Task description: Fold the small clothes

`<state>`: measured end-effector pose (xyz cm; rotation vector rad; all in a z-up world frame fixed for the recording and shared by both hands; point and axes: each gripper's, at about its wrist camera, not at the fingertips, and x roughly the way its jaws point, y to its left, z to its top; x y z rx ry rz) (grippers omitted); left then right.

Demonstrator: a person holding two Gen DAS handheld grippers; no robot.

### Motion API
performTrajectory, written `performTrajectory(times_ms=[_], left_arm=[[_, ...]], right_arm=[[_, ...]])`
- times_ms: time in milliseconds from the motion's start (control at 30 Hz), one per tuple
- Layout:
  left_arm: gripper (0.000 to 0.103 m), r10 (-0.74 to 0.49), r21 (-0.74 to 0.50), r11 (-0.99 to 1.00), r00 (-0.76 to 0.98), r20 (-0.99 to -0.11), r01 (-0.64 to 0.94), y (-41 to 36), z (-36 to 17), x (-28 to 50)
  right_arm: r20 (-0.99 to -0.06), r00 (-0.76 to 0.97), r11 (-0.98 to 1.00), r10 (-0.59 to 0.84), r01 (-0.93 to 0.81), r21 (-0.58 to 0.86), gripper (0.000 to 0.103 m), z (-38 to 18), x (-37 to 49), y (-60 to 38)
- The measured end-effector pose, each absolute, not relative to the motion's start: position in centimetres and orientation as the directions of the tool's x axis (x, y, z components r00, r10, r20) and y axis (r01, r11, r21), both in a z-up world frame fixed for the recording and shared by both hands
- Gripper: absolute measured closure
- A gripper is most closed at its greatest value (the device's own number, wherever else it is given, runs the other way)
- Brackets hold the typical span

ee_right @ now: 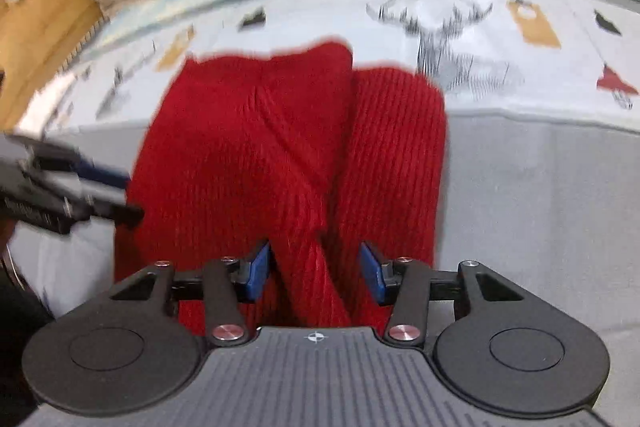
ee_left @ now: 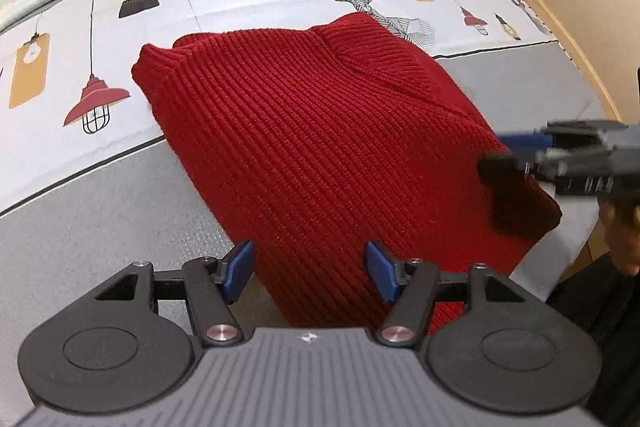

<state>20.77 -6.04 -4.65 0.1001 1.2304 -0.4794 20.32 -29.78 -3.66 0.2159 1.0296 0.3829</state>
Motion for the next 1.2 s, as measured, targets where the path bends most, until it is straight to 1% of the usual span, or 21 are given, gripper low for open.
performTrajectory(times_ms=[67, 167, 200, 300, 400, 500, 533, 567, 600, 633, 700, 767, 800, 900, 933, 1000, 1067, 1100, 1167, 1200], left_arm=[[0.033, -0.300, -0.183, 0.897, 0.248, -0.921, 0.403, -5.9, -4.6, 20.8], [0.030, -0.299, -0.183, 0.897, 0.247, -0.922, 0.403, -5.8, -4.8, 21.0], [0.028, -0.299, -0.184, 0.897, 0.245, -0.922, 0.401, -5.7, -5.0, 21.1], [0.028, -0.298, -0.185, 0.899, 0.245, -0.923, 0.397, -5.7, -5.1, 21.2], [0.028, -0.297, -0.184, 0.899, 0.247, -0.922, 0.397, -5.8, -5.1, 21.2], [0.028, -0.301, -0.189, 0.899, 0.245, -0.921, 0.396, -5.7, -5.2, 21.3], [0.028, -0.303, -0.190, 0.898, 0.245, -0.921, 0.397, -5.6, -5.2, 21.2], [0.028, -0.303, -0.189, 0.897, 0.245, -0.921, 0.399, -5.6, -5.1, 21.2], [0.028, -0.303, -0.187, 0.897, 0.248, -0.920, 0.401, -5.6, -5.1, 21.2], [0.028, -0.305, -0.189, 0.896, 0.248, -0.919, 0.402, -5.6, -5.0, 21.2], [0.028, -0.305, -0.186, 0.896, 0.252, -0.919, 0.404, -5.6, -4.9, 21.2], [0.028, -0.311, -0.191, 0.894, 0.252, -0.917, 0.406, -5.6, -4.8, 21.2], [0.028, -0.314, -0.195, 0.893, 0.249, -0.916, 0.406, -5.7, -4.8, 21.2], [0.027, -0.314, -0.193, 0.889, 0.249, -0.916, 0.415, -5.9, -5.0, 21.1], [0.027, -0.310, -0.185, 0.889, 0.253, -0.917, 0.418, -6.0, -4.9, 21.0], [0.027, -0.303, -0.176, 0.891, 0.258, -0.917, 0.418, -6.0, -4.8, 20.9], [0.027, -0.310, -0.186, 0.894, 0.264, -0.914, 0.407, -5.8, -4.6, 20.9], [0.027, -0.312, -0.185, 0.896, 0.277, -0.909, 0.403, -5.6, -4.3, 20.9], [0.027, -0.322, -0.185, 0.900, 0.314, -0.893, 0.395, -5.2, -3.4, 20.9], [0.028, -0.334, -0.194, 0.901, 0.334, -0.882, 0.389, -5.0, -3.0, 20.9]], right_arm=[[-0.753, 0.511, 0.908, 0.414, -0.172, 0.383, 0.051, -3.2, 20.9, -30.2], [-0.699, 0.576, 0.889, 0.423, -0.115, 0.443, 0.047, -2.8, 22.5, -30.6], [-0.690, 0.588, 0.882, 0.422, -0.090, 0.463, 0.043, -3.0, 23.1, -30.7], [-0.698, 0.574, 0.867, 0.428, -0.043, 0.497, 0.042, -4.2, 24.9, -30.5], [-0.732, 0.545, 0.879, 0.408, -0.019, 0.476, 0.041, -5.7, 26.4, -29.8], [-0.726, 0.547, 0.870, 0.417, -0.008, 0.493, 0.040, -6.5, 27.3, -29.6], [-0.722, 0.547, 0.866, 0.423, -0.009, 0.501, 0.050, -6.6, 27.5, -29.6], [-0.710, 0.548, 0.857, 0.442, -0.026, 0.515, 0.068, -6.6, 27.6, -29.5], [-0.703, 0.554, 0.858, 0.445, -0.039, 0.512, 0.083, -6.3, 27.6, -29.3], [-0.690, 0.574, 0.862, 0.441, -0.059, 0.503, 0.087, -5.9, 27.4, -29.1], [-0.638, 0.620, 0.848, 0.457, -0.086, 0.523, 0.089, -4.8, 26.7, -29.2], [-0.604, 0.653, 0.841, 0.456, -0.094, 0.533, 0.089, -4.0, 26.2, -29.5], [-0.620, 0.655, 0.857, 0.433, -0.086, 0.508, 0.089, -4.0, 26.1, -29.4], [-0.745, 0.586, 0.923, 0.320, -0.016, 0.383, 0.088, -6.0, 26.5, -28.8], [-0.763, 0.572, 0.933, 0.301, -0.011, 0.360, 0.087, -6.6, 26.5, -28.6], [-0.768, 0.582, 0.954, 0.268, -0.048, 0.297, 0.084, -6.3, 26.3, -27.4], [-0.776, 0.588, 0.968, 0.228, -0.053, 0.245, 0.077, -5.6, 26.0, -27.0], [-0.775, 0.593, 0.969, 0.217, -0.035, 0.245, 0.070, -5.1, 25.8, -27.2], [-0.750, 0.629, 0.968, 0.204, -0.017, 0.249, 0.069, -3.6, 25.3, -27.8], [-0.723, 0.661, 0.970, 0.200, -0.031, 0.240, 0.068, -2.6, 24.7, -28.0]])
